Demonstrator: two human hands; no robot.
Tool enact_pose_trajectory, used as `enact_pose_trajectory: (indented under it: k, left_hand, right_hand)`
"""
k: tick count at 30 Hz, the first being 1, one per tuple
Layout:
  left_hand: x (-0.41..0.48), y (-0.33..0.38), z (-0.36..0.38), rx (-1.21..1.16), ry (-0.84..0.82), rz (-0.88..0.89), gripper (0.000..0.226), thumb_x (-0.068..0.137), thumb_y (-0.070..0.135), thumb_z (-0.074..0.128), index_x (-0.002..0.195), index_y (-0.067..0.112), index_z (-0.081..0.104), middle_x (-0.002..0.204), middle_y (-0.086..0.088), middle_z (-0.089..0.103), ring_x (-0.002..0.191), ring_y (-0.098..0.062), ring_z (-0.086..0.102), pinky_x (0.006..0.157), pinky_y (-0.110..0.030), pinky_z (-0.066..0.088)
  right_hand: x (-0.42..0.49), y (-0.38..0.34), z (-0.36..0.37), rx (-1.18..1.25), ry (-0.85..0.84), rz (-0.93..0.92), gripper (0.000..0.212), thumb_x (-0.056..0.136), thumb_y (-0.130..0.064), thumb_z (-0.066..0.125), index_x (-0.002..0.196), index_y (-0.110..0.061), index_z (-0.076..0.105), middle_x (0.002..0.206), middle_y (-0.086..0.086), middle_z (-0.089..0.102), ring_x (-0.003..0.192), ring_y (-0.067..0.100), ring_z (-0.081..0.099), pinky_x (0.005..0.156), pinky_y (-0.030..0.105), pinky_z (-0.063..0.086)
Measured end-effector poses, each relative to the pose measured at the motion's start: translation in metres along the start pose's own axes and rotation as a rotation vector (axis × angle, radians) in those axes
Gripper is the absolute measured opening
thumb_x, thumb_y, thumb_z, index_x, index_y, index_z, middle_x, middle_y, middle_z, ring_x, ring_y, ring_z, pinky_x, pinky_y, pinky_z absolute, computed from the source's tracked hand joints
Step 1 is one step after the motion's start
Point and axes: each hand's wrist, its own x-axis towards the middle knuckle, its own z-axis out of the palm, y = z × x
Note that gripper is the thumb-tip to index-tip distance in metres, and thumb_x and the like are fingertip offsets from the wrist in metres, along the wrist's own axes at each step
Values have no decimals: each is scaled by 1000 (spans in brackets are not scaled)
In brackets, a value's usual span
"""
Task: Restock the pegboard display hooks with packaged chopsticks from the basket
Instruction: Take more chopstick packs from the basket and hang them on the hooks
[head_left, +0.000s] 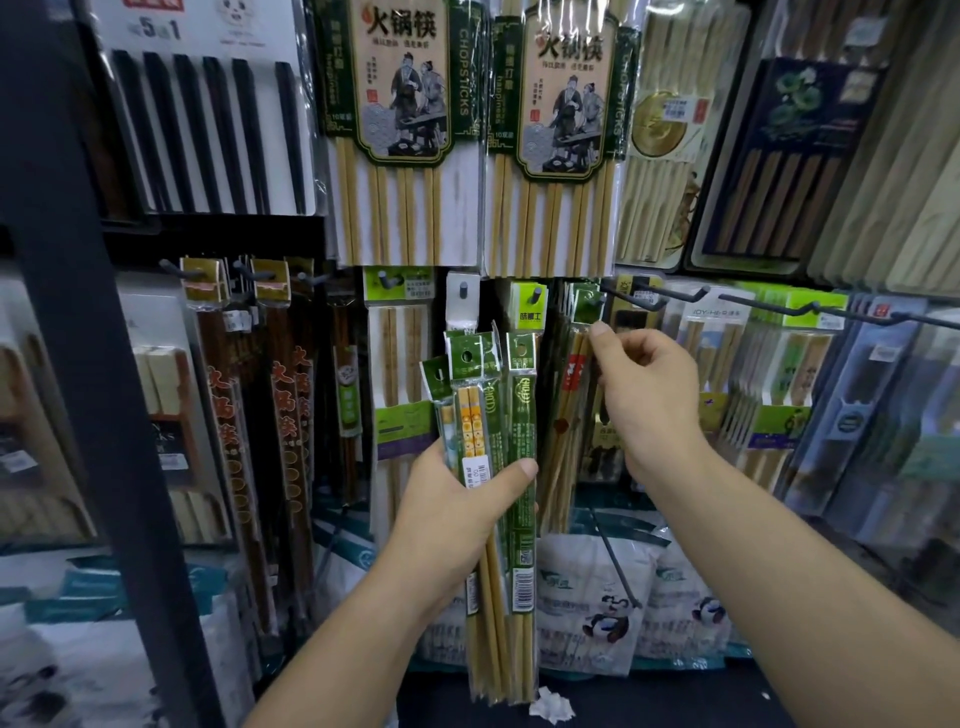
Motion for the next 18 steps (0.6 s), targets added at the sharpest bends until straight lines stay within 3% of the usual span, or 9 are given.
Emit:
enact_pose_trajectory:
  k: [2,5,7,13,18]
  left_hand:
    - [0,-1,0,3,1,7,22,84,23,85,95,34,70,92,20,78,84,3,72,64,-3,49]
    - [1,1,1,4,-18,24,29,84,21,86,93,45,73,95,18,78,86,1,73,66,-5,51]
    - [1,2,2,-10,-51,45,38,84,17,85,96,51,73,99,15,79,91,-3,74,71,-10,54]
    - [1,-3,3,12,-91,44,36,76,30,84,107,44,72,108,11,79,101,-8,74,81,-20,59]
    - [2,-7,3,16,-80,4,35,78,23,87,109,32,72,105,9,79,98,-10,75,87,-32,59]
  right_hand:
    - [-13,-1,-3,2,-39,3,28,97,-39,66,80,-17,67,60,-15,59,57,-5,54,64,21,43]
    - [-38,-4,-6,15,-276,6,21,98,-37,63,84,-26,73,77,-16,71,68,-6,63,68,21,45]
    - [-49,-4,-6,-3,-372,-22,16,97,-36,65,85,-29,74,77,-14,71,69,-3,64,64,17,47]
    - [-49,-7,-7,51,-378,23,14,98,-30,65,89,-25,75,70,-6,65,64,2,60,60,18,47]
    - [-43,-10,-6,90,-366,51,24,98,-28,65,76,-28,74,69,-3,63,64,6,58,61,25,46]
